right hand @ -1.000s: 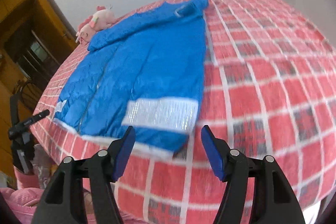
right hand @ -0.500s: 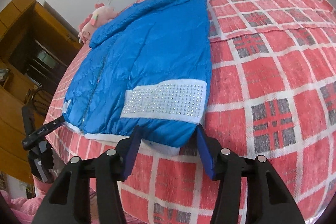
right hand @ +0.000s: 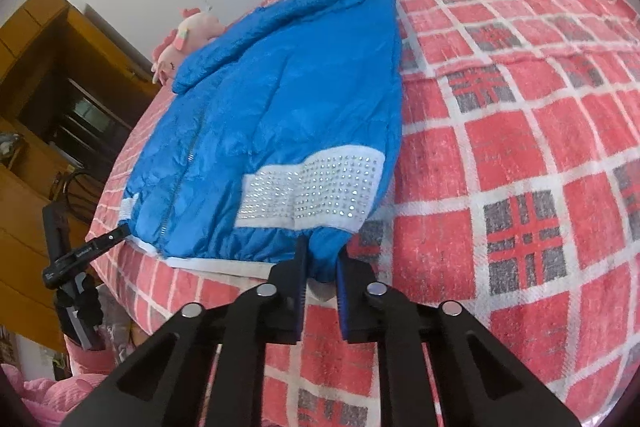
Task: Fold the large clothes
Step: 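Lift the hem with both tools and fold it toward the collar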
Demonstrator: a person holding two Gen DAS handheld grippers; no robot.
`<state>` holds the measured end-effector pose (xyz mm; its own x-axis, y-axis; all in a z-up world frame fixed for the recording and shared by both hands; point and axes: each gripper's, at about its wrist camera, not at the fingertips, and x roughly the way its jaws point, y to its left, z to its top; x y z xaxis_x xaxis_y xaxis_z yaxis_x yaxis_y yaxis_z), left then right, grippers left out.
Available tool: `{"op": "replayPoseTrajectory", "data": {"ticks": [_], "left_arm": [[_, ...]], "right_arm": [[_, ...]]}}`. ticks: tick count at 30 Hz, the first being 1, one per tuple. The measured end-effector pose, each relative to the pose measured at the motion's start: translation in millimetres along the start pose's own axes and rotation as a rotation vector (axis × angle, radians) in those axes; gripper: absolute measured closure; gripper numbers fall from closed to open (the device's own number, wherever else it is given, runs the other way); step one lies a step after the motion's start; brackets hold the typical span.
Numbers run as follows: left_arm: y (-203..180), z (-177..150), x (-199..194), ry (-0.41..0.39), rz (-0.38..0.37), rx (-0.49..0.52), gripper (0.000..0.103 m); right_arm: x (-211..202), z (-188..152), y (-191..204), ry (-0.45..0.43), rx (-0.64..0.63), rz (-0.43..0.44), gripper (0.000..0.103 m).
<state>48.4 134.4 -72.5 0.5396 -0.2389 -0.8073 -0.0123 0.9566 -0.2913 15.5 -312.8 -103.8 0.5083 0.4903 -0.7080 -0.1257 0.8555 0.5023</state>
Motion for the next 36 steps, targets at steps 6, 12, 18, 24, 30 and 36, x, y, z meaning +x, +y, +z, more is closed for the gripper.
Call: {"op": "replayPoseTrajectory", "data": {"ticks": [6, 12, 18, 24, 30, 36], "left_arm": [[4.7, -2.8, 2.1, 0.002, 0.013, 0.002, 0.089], [7.5, -2.4, -3.9, -0.035, -0.019, -0.027, 0.096], [-6.0, 11.2, -34.8, -0.130, -0.080, -0.005, 0.097], [-25.2, 47.1, -57.6, -0.219, -0.129, 0.034, 0.097], [-32.7, 100.4, -62.5, -0.280, -0.163, 0.012, 0.097], [-39.5, 162.0, -52.1, -0.306, -0.187, 0.001, 0.097]], "right_arm": [[5.7, -1.3, 1.3, 0.011, -0.019, -0.027, 0.093], [8.6, -3.2, -3.8, 0.011, -0.003, 0.001, 0.094], [-17.2, 7.7, 6.7, -0.050, -0.035, 0.065, 0.096], [-48.3, 41.8, 26.6, -0.134, -0.091, 0.123, 0.096], [-65.2, 94.8, 28.0, -0.189, -0.076, 0.182, 0.096], [-59.6, 159.5, 30.2, -0.195, -0.045, 0.214, 0.096]]}}
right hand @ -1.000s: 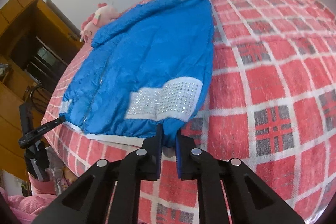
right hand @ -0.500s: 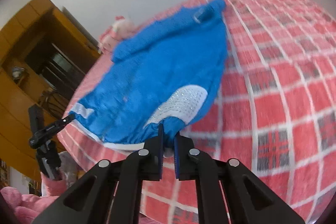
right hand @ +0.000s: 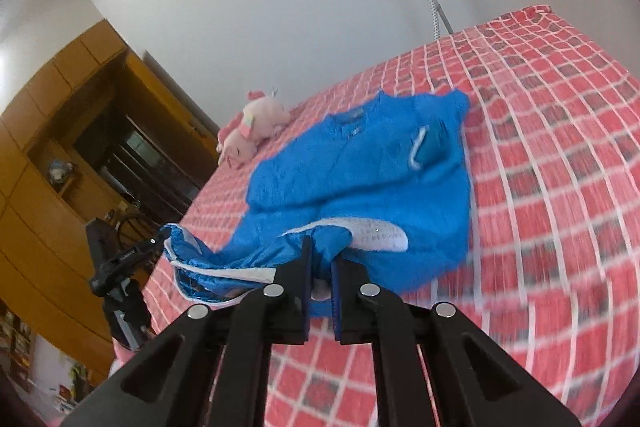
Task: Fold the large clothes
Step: 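Lift the hem with both tools and fold it toward the collar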
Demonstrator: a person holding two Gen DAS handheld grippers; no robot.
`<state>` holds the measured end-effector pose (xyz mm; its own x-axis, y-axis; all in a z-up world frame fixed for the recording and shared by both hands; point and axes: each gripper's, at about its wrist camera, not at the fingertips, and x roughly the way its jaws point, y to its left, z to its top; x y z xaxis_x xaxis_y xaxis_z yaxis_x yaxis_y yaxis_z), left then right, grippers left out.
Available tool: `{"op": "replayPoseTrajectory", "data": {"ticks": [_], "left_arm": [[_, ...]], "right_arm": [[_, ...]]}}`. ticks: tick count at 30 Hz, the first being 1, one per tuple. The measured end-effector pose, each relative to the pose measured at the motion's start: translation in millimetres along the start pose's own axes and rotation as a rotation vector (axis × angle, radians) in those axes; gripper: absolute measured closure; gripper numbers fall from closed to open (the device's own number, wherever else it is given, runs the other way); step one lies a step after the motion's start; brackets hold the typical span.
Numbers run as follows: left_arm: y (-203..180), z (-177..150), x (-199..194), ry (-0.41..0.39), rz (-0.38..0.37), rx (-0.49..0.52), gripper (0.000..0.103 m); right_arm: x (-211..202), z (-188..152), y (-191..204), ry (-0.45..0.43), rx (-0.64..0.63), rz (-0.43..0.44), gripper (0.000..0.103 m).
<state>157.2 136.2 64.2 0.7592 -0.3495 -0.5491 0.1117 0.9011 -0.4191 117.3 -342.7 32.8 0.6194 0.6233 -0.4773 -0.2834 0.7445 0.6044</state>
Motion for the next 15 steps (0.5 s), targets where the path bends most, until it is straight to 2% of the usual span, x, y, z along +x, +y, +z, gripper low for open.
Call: {"op": "replayPoseTrajectory", "data": {"ticks": [7, 15], "left_arm": [[-1.1, 58.4, 49.3, -0.019, 0.007, -0.008, 0.096], [4.8, 103.7, 124.7, 0.003, 0.059, -0.011, 0.096]], "right_arm": [[40.2, 69.8, -20.9, 0.009, 0.059, -0.006, 0.096], [100.2, 127.6, -54.5, 0.050, 0.128, -0.057, 0.096]]}}
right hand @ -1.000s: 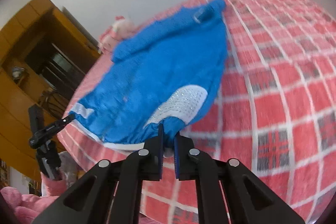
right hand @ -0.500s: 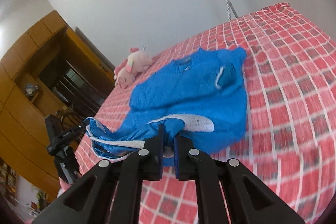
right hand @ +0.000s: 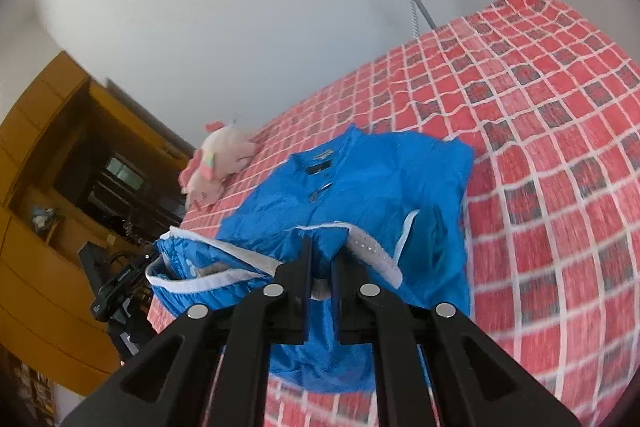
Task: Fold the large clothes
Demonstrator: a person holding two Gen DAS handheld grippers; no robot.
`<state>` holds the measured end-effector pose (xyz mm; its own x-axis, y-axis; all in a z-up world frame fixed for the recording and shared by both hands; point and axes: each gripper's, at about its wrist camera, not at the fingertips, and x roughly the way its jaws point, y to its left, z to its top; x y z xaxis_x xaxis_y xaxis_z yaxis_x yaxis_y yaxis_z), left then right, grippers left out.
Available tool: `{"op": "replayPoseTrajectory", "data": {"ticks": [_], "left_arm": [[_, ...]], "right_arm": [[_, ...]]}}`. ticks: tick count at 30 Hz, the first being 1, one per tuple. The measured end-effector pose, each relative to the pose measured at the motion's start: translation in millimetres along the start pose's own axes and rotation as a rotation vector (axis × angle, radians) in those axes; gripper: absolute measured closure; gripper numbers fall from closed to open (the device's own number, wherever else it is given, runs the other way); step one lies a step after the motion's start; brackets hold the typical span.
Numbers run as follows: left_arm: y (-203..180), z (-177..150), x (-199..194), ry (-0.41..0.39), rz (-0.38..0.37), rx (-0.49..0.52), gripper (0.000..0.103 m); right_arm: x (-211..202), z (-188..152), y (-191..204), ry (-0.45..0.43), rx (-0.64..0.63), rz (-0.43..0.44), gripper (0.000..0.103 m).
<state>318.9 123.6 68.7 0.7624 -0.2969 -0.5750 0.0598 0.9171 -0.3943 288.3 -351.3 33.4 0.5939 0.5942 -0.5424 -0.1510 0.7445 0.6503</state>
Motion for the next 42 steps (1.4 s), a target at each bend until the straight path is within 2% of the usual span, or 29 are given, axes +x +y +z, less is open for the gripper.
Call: {"op": "replayPoseTrajectory", "data": {"ticks": [7, 13, 19, 22, 23, 24, 25, 26, 27, 29, 34, 40, 42], "left_arm": [[15.3, 23.3, 86.9, 0.103, 0.076, 0.002, 0.096], [35.1, 23.4, 150.0, 0.183, 0.125, -0.008, 0.095], [47.9, 19.9, 177.7, 0.217, 0.138, -0.029, 0.092], [47.3, 22.2, 176.2, 0.238, 0.126, -0.031, 0.091], [46.5, 23.5, 170.0, 0.252, 0.109, -0.035, 0.088], [45.8, 24.1, 166.0, 0.259, 0.097, -0.041, 0.079], [44.7, 24.9, 155.0, 0.269, 0.059, -0.051, 0.068], [43.0, 24.8, 147.2, 0.270, 0.025, -0.055, 0.049], [41.1, 24.3, 134.7, 0.264, -0.010, -0.049, 0.047], [36.1, 21.1, 113.3, 0.247, -0.014, -0.006, 0.047], [46.2, -0.7, 75.9, 0.218, 0.078, 0.058, 0.041], [56.9, -23.6, 80.9, 0.262, 0.090, 0.069, 0.039], [52.1, -26.4, 83.8, 0.254, 0.099, 0.085, 0.040]], "right_arm": [[65.1, 37.7, -34.6, 0.089, 0.062, -0.069, 0.096], [107.9, 49.6, -63.9, 0.142, 0.101, -0.115, 0.096], [130.5, 49.8, -80.1, 0.164, 0.120, -0.117, 0.096], [126.9, 49.1, -79.4, 0.161, 0.122, -0.093, 0.088], [119.8, 48.0, -75.7, 0.153, 0.112, -0.082, 0.080], [113.0, 47.1, -71.8, 0.145, 0.100, -0.071, 0.070], [106.0, 46.5, -67.5, 0.136, 0.089, -0.067, 0.048], [96.8, 46.0, -61.9, 0.117, 0.070, -0.066, 0.040], [85.3, 44.3, -54.6, 0.095, 0.035, -0.079, 0.040], [69.5, 39.9, -44.1, 0.076, -0.020, -0.108, 0.040], [56.9, 18.3, -43.6, 0.119, -0.055, -0.146, 0.040], [74.7, 5.5, -53.7, 0.170, -0.055, -0.144, 0.040], [83.0, 2.9, -49.5, 0.182, -0.086, -0.169, 0.041]]}}
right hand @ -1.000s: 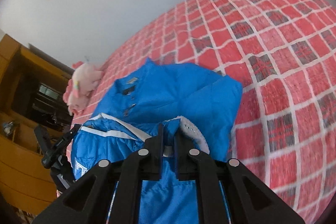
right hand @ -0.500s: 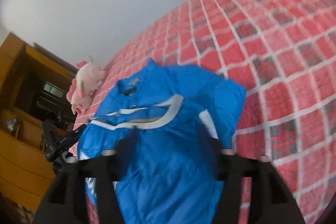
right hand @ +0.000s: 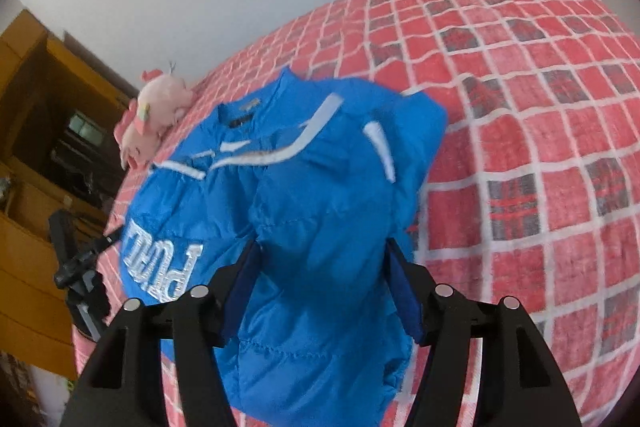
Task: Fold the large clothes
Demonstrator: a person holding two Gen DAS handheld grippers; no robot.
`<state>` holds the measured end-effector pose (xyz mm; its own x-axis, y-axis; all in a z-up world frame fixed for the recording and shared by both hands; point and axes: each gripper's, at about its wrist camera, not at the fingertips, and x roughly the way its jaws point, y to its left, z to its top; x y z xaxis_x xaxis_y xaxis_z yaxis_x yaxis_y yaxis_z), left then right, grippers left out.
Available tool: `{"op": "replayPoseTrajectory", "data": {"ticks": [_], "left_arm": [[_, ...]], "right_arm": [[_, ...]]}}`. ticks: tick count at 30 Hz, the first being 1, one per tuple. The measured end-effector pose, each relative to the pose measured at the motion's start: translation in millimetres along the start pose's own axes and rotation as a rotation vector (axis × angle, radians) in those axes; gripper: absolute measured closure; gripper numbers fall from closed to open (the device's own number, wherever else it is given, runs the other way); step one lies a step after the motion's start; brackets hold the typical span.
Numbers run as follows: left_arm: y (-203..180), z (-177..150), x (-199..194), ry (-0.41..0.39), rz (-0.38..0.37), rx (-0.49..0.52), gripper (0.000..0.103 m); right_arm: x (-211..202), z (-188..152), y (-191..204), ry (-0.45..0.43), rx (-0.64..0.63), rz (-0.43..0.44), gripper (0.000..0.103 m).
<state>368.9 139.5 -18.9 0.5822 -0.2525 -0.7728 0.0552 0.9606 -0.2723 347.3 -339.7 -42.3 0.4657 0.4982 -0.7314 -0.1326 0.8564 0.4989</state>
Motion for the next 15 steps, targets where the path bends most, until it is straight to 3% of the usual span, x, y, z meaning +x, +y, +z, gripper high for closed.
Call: {"op": "replayPoseTrajectory", "data": {"ticks": [1, 5, 6, 8, 15], "left_arm": [[-2.6, -0.6, 0.4, -0.005, 0.011, 0.007, 0.043], [-18.4, -4.6, -3.7, -0.050, 0.049, 0.060, 0.085], [-22.6, -6.5, -7.8, -0.070, 0.050, 0.078, 0.093], [-30.0, -9.1, -20.6, -0.129, 0.048, 0.103, 0.096], [-46.3, 11.6, -55.9, -0.306, 0.036, 0.094, 0.098]], "right_arm": [[2.4, -0.7, 3.7, -0.003, -0.018, -0.026, 0.049], [-3.0, -7.2, 20.1, -0.049, -0.094, -0.131, 0.083], [-7.4, -8.8, 23.1, -0.065, -0.107, -0.131, 0.086], [-18.3, -10.4, 29.7, -0.101, -0.132, -0.127, 0.092], [-53.1, 17.2, 49.3, -0.220, -0.140, -0.091, 0.093]]}}
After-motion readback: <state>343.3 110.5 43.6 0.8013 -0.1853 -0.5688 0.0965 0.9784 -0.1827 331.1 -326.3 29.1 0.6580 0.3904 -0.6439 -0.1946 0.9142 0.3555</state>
